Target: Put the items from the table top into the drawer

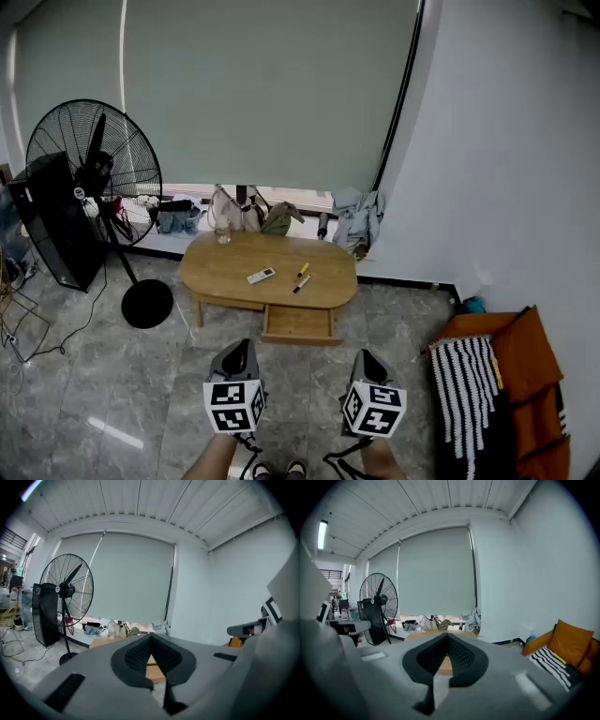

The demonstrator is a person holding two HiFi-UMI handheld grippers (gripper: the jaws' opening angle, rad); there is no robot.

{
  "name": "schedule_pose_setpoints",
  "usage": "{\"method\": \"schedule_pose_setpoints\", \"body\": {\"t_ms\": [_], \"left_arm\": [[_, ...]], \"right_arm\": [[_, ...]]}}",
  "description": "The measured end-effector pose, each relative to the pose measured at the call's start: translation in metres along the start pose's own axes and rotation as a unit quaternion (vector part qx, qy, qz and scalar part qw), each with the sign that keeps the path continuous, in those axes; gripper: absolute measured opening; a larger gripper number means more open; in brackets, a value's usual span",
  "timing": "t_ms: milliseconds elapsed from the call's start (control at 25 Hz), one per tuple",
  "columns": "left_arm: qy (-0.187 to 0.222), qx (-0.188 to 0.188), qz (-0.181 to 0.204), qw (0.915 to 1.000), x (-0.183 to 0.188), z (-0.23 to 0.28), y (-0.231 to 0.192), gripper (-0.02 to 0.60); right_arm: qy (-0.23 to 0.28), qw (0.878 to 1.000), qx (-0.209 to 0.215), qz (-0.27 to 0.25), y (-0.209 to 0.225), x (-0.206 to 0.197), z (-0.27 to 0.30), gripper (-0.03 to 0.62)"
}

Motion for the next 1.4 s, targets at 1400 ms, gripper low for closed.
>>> {"method": "schedule_pose_setpoints", "body": {"t_ms": [1400], "left_arm": [[0.002,-0.002,0.026,0.9997,0.019,0.089,-0.027,-0.005]], "right_arm": [[0.026,0.999,-0.021,0.038,0.024,0.028,0.087,0.005]]}}
Point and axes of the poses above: the fingertips, and each gripper's own axes: z forward along the fingers, y to its right, x out of its top, the point moved 1 cm from there along -z, backward along the fingers, and after that the axes turned 10 degrees about x, right-handed, at the moved point
